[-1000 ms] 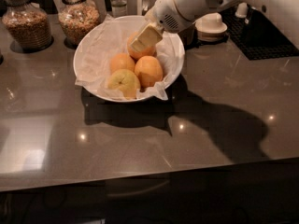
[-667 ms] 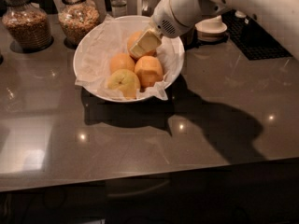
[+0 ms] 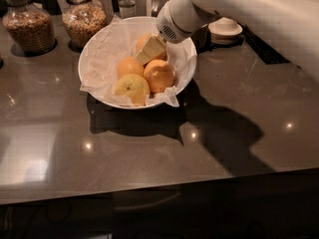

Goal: Pick orange from white bowl

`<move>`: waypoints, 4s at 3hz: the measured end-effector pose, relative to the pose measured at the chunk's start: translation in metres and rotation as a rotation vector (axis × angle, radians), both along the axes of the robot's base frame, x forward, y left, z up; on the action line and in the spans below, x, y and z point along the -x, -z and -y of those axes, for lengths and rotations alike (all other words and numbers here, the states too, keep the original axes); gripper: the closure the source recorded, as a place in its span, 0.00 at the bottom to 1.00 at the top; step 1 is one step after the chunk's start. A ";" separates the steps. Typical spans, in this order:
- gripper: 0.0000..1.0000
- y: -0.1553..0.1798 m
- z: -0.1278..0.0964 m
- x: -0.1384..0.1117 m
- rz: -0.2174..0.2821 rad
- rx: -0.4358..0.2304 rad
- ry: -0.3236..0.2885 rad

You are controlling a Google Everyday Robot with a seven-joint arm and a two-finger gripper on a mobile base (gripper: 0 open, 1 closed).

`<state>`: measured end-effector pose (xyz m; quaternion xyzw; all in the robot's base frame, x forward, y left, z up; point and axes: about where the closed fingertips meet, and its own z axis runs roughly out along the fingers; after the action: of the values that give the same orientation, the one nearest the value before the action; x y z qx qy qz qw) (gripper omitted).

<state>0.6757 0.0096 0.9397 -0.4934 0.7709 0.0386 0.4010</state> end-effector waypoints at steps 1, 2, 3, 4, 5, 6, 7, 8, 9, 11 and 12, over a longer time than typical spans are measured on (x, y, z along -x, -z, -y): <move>0.29 0.006 -0.007 -0.010 0.007 0.014 0.030; 0.36 0.003 -0.013 -0.011 0.031 0.025 0.038; 0.31 0.005 -0.012 -0.010 0.040 0.041 0.053; 0.21 0.015 -0.008 -0.011 0.024 0.066 0.069; 0.21 0.024 -0.005 -0.015 0.009 0.097 0.087; 0.28 0.027 -0.006 -0.019 0.002 0.111 0.091; 0.37 0.031 -0.008 -0.022 -0.005 0.125 0.088; 0.56 0.034 -0.011 -0.024 -0.013 0.146 0.079; 0.78 0.035 -0.012 -0.025 -0.025 0.161 0.067; 1.00 -0.003 -0.017 -0.016 0.013 0.044 -0.010; 1.00 -0.052 -0.027 0.021 0.097 -0.103 -0.129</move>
Offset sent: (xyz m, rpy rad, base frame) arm 0.0134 0.0177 -0.0005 -0.0366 -0.0585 -0.0524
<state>0.6543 0.0367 0.9916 -0.5220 0.7142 0.0803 0.4593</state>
